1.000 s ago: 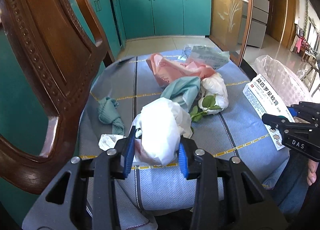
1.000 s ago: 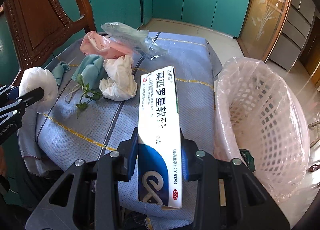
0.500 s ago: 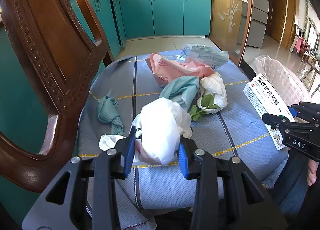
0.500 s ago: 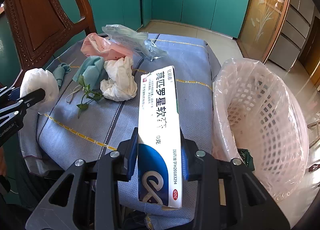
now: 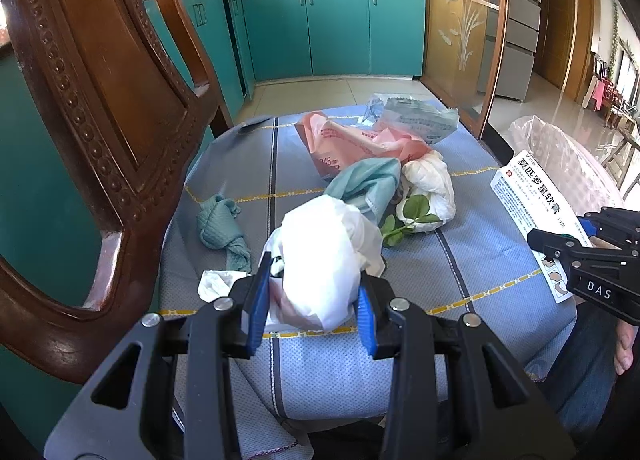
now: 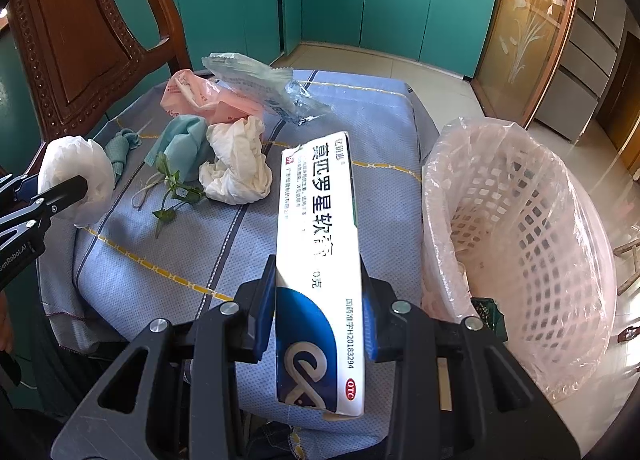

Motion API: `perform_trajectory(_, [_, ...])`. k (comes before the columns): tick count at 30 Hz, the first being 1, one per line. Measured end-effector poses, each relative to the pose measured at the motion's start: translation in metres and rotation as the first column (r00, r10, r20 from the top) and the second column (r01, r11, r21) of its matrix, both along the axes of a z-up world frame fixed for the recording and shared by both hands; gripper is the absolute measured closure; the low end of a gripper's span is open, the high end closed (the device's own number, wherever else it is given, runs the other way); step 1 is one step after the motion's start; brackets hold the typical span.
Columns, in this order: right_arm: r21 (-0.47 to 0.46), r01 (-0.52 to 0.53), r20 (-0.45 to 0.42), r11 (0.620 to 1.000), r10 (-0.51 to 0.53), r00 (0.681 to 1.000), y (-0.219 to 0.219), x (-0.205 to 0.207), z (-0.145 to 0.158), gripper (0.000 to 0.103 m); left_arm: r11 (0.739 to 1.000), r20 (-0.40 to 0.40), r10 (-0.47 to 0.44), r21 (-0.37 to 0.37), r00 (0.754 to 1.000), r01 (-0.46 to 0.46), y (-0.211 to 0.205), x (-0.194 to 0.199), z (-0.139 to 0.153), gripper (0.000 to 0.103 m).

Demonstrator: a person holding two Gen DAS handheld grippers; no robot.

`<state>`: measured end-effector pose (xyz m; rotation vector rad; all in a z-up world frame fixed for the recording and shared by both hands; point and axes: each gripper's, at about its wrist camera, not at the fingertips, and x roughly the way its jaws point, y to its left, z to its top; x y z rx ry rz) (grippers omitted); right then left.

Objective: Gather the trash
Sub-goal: 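Hold the white tissue and medicine box raised above the table, then carry the tissue and medicine box over the white basket and release both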

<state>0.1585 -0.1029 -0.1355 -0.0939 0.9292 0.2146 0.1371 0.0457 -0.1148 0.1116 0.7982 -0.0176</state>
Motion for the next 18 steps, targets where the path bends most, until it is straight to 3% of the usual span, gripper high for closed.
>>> perform_trajectory(18, [-0.003,-0.004,0.0,1.0,0.004,1.0,-0.0004,0.0,0.001,0.067,1.0,-0.001,0.0,-0.002,1.0,0.0,0.001,0.0001,0.001,0.065])
